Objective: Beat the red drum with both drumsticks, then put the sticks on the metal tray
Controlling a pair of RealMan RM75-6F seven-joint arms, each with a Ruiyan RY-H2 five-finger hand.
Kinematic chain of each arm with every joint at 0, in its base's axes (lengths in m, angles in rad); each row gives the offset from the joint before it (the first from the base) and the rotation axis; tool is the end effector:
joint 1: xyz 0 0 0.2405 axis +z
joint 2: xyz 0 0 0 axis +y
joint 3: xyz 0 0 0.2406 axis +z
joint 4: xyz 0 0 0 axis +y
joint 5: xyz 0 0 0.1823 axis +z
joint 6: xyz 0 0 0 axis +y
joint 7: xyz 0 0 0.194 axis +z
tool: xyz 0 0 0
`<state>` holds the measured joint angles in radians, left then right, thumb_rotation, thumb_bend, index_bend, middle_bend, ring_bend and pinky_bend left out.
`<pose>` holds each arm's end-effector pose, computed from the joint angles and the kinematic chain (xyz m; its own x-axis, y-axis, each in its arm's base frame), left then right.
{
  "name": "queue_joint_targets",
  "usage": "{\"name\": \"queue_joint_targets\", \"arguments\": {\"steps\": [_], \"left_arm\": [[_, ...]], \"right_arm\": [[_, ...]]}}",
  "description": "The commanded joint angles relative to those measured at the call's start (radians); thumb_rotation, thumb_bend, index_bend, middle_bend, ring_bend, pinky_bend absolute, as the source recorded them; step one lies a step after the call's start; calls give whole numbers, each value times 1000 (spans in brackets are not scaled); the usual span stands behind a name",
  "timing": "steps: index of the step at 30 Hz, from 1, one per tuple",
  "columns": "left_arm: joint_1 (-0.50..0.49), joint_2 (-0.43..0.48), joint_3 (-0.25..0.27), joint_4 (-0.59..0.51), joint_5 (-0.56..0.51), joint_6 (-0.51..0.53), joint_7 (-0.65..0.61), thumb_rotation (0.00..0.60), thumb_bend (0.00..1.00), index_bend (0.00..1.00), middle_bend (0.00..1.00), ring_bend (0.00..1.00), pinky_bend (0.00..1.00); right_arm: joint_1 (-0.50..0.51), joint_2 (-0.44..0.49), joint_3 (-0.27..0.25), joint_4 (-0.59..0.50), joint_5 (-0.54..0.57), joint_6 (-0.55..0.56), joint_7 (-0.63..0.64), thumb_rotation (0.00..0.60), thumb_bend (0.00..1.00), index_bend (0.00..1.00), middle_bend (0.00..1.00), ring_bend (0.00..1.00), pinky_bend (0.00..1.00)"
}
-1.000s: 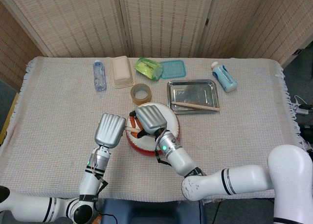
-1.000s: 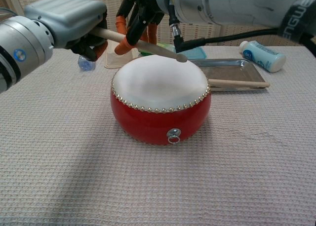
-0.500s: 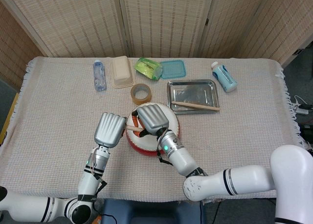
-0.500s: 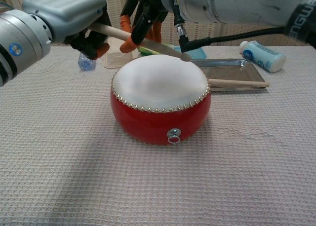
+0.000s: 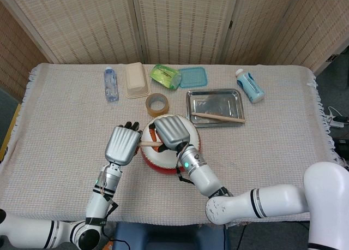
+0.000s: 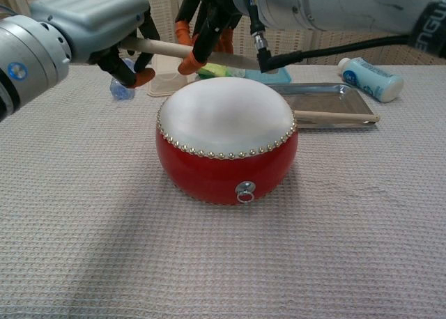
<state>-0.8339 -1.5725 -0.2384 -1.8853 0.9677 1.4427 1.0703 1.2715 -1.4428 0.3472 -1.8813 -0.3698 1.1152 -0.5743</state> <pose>-0.0338 0.3474 0.0533 0.6178 -0.1220 0.7768 0.7241 -0.2970 -0.6225 0.0539 -0.3774 0.0178 0.2798 -0.3582 0.8907 -0.9128 -0.3867 0.1312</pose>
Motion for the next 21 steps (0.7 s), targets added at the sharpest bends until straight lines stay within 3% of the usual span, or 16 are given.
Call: {"name": "queue_joint_targets", "arguments": {"steps": [1,14,21], "left_arm": [[1,2,0,2,-1,-2,-5,600,400,189,312,323,588],[27,37,14,17,20,-14,-64,600,399,75,205,212,448],[43,60,12,28,25,-22,-106,600,400,45,184,194,430]], "right_arm": [[-1,1,-1,0,2,2,-4,600,223,969,854,716,618],[-19,45,-21,-16,7,-10,-29,600,226,978,861,725,620],[-41,87,-39,-40,-2,-22,-31,600,226,978,861,725,620]]}}
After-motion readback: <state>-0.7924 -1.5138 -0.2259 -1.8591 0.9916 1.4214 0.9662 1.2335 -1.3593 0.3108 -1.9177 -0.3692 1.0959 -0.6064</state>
